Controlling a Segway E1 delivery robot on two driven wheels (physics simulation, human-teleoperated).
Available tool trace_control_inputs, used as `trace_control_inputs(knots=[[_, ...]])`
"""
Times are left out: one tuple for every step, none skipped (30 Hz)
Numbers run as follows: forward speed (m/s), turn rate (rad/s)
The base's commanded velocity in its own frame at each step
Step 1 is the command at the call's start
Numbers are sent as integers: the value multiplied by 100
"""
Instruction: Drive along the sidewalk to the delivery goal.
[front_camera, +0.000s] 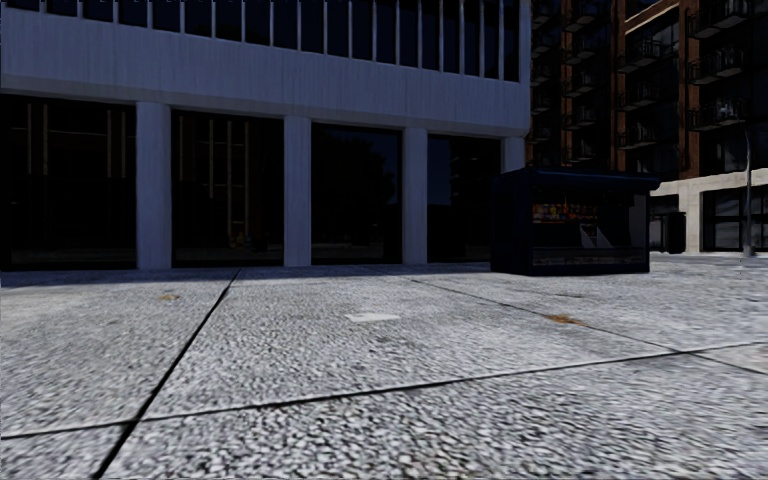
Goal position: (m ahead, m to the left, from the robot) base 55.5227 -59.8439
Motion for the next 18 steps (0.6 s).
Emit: trace_control_inputs(knots=[[0, -114], [0, -114], [0, -114], [0, -114], [0, -114], [0, -114], [0, -114], [0, -114], [0, -114], [0, -114], [0, -114], [0, -114], [0, -114], [0, -114], [0, -114], [0, -114], [0, -114], [0, -114]])
